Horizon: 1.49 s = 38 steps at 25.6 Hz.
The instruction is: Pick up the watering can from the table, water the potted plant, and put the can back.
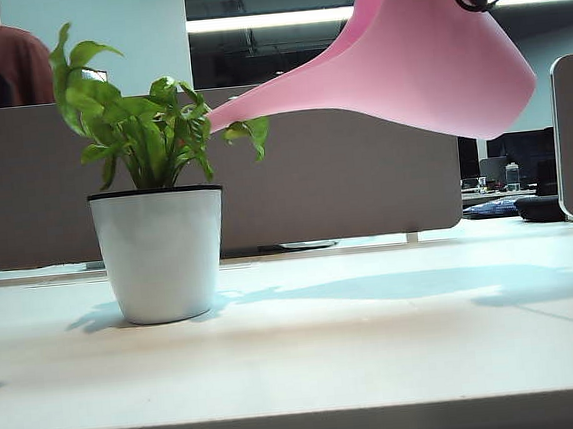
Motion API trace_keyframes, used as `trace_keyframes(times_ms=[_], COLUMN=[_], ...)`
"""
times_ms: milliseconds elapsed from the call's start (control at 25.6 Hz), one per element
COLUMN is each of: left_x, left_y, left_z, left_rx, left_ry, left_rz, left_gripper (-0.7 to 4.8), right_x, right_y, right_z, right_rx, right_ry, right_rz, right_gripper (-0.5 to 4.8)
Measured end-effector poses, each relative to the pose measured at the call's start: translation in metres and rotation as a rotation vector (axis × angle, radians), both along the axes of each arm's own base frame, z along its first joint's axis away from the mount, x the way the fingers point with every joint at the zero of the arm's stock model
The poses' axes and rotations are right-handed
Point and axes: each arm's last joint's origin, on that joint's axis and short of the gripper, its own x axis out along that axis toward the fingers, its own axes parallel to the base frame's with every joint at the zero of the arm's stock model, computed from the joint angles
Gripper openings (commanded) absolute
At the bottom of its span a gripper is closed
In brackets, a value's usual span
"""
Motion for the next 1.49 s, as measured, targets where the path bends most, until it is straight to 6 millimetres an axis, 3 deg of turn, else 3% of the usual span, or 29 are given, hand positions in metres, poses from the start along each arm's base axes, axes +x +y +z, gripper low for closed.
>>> trace_keyframes(times_ms=[1485], left_x=[0.0], left_y=[0.0], left_z=[0.0], left_rx=[0.001], left_ry=[0.002], left_rz=[0.0], left_gripper=[-0.05], right_x=[-0.008], right_y=[0.002], right_z=[0.023], right_rx=[-0.11], right_ry=[-0.045], right_rz=[-0.034], right_gripper=[0.72])
